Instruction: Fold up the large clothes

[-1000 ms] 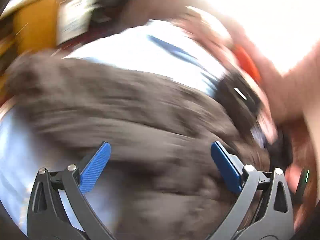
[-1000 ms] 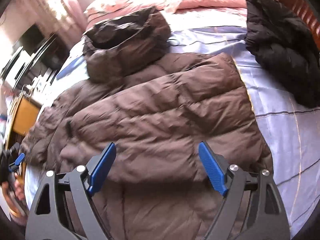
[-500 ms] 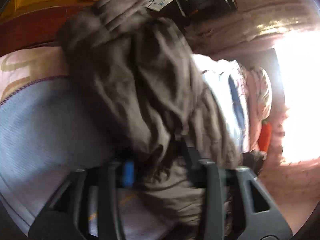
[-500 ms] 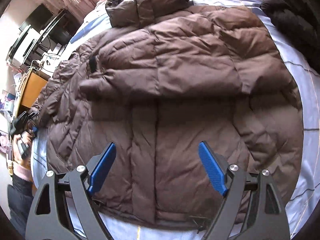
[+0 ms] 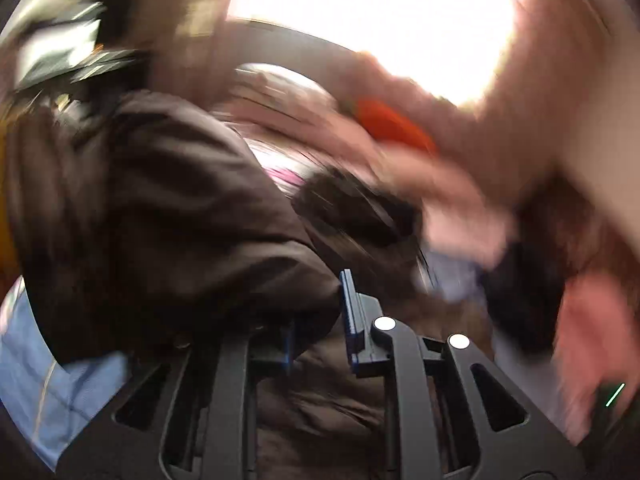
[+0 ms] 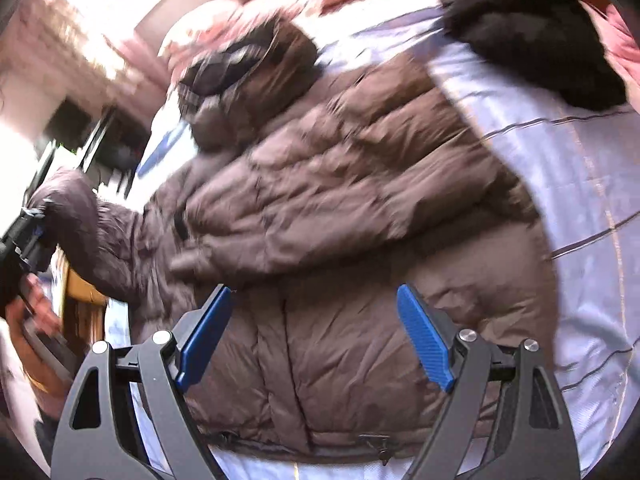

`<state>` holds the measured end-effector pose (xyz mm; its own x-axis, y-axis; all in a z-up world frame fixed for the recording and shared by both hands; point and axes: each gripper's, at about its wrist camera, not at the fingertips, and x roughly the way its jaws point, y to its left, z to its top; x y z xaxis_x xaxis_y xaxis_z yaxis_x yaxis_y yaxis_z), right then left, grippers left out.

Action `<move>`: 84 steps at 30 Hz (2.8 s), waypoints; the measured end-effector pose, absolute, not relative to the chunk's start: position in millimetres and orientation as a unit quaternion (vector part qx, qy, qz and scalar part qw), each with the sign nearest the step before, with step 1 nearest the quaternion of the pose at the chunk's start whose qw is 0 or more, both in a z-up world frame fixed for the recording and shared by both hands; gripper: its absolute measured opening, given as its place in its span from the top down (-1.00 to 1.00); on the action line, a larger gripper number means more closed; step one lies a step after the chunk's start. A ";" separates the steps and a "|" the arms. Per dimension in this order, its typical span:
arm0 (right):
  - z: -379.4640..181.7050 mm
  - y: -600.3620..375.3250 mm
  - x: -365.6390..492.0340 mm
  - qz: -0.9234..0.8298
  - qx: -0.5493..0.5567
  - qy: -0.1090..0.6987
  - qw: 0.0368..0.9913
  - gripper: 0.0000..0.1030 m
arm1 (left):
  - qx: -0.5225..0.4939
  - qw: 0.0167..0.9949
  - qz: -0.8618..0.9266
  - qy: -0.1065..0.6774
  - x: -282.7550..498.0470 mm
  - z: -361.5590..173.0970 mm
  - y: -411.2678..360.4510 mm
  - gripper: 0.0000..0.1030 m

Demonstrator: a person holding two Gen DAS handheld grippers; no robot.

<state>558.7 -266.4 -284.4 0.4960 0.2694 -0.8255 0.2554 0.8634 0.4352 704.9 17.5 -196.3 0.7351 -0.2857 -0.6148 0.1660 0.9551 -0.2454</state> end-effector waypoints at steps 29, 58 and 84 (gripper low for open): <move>-357.8 -200.9 695.9 0.036 0.190 0.563 0.803 -0.43 | -0.063 0.831 -0.070 0.549 721.2 -356.3 71.2 0.16; -372.4 -302.0 478.6 0.039 0.248 0.647 0.720 0.79 | -0.159 0.748 -0.131 0.630 534.5 -356.6 173.3 0.75; -223.0 -267.7 650.1 -0.017 0.080 0.522 0.849 -0.97 | 0.000 0.871 -0.102 0.480 684.7 -158.3 95.9 -0.92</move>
<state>650.1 -267.7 -223.0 0.4542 0.0549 -0.8892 0.1119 0.9867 0.1180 684.7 95.9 -158.3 0.5178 -0.1780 -0.8368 0.1783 0.9791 -0.0979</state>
